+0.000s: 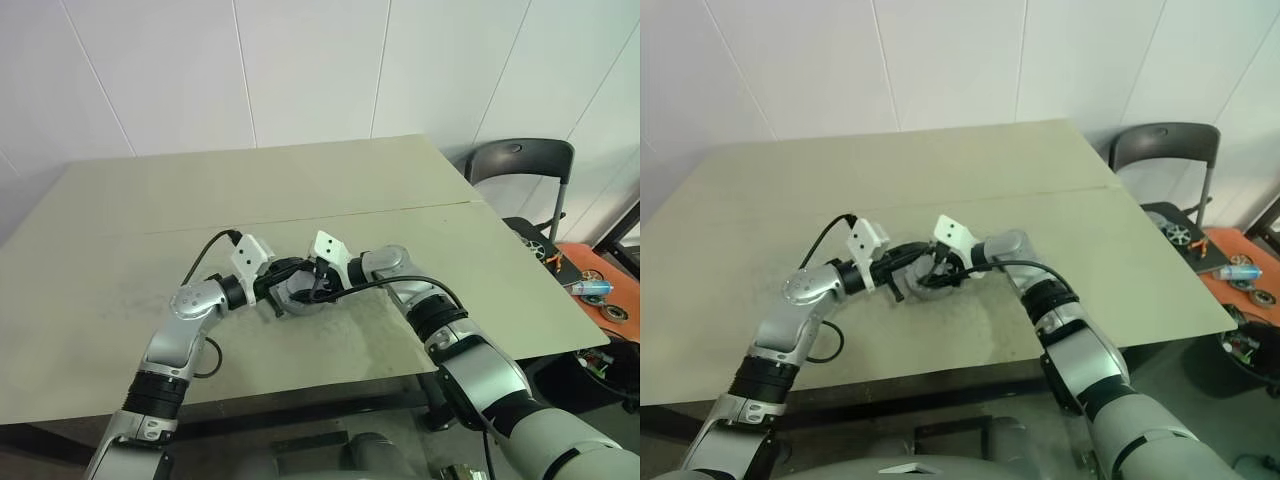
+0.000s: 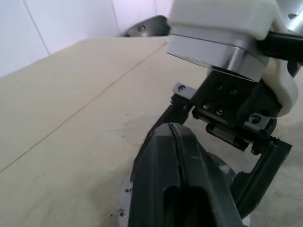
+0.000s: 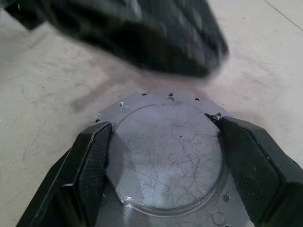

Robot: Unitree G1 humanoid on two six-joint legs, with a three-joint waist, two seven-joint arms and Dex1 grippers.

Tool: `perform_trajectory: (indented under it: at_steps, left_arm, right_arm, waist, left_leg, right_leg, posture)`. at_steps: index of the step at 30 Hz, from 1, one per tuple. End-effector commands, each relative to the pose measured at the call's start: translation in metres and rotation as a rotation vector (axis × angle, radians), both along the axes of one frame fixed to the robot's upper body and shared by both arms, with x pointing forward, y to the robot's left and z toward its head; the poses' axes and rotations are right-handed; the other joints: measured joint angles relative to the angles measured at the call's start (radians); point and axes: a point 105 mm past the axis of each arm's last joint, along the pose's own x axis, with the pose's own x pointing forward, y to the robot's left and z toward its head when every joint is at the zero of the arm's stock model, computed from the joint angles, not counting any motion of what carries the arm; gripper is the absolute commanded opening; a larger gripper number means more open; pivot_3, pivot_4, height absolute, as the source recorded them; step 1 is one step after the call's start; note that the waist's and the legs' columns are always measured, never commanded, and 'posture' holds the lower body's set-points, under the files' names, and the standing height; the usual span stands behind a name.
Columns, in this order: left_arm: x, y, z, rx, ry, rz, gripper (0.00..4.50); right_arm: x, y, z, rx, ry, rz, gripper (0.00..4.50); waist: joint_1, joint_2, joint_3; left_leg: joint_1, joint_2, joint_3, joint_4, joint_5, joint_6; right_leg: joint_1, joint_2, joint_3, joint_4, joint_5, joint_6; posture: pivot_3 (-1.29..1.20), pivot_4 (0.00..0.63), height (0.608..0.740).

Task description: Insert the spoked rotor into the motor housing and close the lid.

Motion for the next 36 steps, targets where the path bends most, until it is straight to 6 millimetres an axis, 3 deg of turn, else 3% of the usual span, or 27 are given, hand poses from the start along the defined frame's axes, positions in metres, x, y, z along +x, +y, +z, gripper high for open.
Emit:
perform_trajectory:
  at_steps: [1,9,12,23,24,26,30,36]
  left_arm:
    - [-0.004,-0.007,0.004,0.035,-0.021,-0.043,0.02]
    - [-0.002,-0.001,-0.011,0.137,0.011,0.012,0.02]
    - [-0.005,0.005,-0.032,0.243,0.041,0.030,0.02]
    - [-0.002,0.000,-0.026,0.136,0.031,0.071,0.02]
    - [-0.002,-0.001,-0.026,0.134,0.029,0.072,0.00]
    - [-0.001,-0.003,-0.025,0.124,0.025,0.071,0.00]
    - [0.000,-0.005,-0.023,0.108,0.020,0.071,0.00]
    - [0.000,-0.004,-0.022,0.092,0.018,0.078,0.00]
  right_arm:
    - [0.006,-0.010,-0.007,-0.057,-0.005,-0.053,3.29]
    - [0.008,-0.011,-0.007,-0.057,-0.009,-0.079,3.29]
    - [0.012,-0.014,-0.009,-0.087,-0.040,-0.103,3.29]
    - [0.011,-0.015,-0.002,-0.041,-0.003,-0.095,3.29]
    - [0.010,-0.014,0.000,-0.027,0.007,-0.088,4.02]
    - [0.008,-0.015,0.004,-0.004,0.021,-0.077,4.47]
    - [0.008,-0.016,0.012,0.037,0.038,-0.074,4.47]
    - [0.004,-0.017,0.033,0.157,0.092,-0.036,4.47]
  waist:
    - [0.001,0.000,0.000]
    - [0.001,0.000,0.000]
    - [0.000,0.000,0.000]
    - [0.002,0.000,0.000]
    - [0.002,0.000,0.000]
    - [0.002,0.001,0.000]
    - [0.003,0.000,0.000]
    - [0.005,0.000,0.001]
  left_leg:
    - [0.000,0.000,0.000,0.000,0.000,0.000]
    - [0.000,0.000,-0.001,0.000,0.000,0.000]
    - [0.000,0.000,-0.001,0.000,0.000,0.000]
    - [0.002,-0.001,-0.002,0.000,0.000,0.000]
    - [0.002,-0.001,-0.002,0.000,0.000,0.000]
    - [0.000,-0.001,-0.002,0.000,0.000,0.000]
    - [-0.013,-0.001,-0.002,0.000,0.000,0.000]
    - [-0.014,-0.001,-0.002,0.000,0.000,0.000]
  right_leg:
    - [0.000,0.000,0.000,0.000,0.000,0.000]
    - [0.000,0.000,0.000,0.000,0.000,0.000]
    - [0.000,0.000,0.000,0.000,0.000,0.000]
    - [0.001,0.000,0.000,0.000,0.000,0.000]
    - [0.001,0.000,0.000,0.000,0.000,0.000]
    - [0.000,0.000,0.000,0.000,0.000,0.000]
    - [-0.011,0.000,0.000,0.000,0.002,0.004]
    - [-0.012,-0.001,0.000,-0.001,0.002,0.004]
  posture:
    - [0.00,0.000,0.740]
    - [0.00,0.000,0.740]
    - [0.00,0.000,0.740]
    - [0.00,0.000,0.740]
    - [0.00,0.000,0.740]
    - [0.00,0.000,0.740]
    - [0.00,0.000,0.740]
    - [0.00,0.000,0.740]
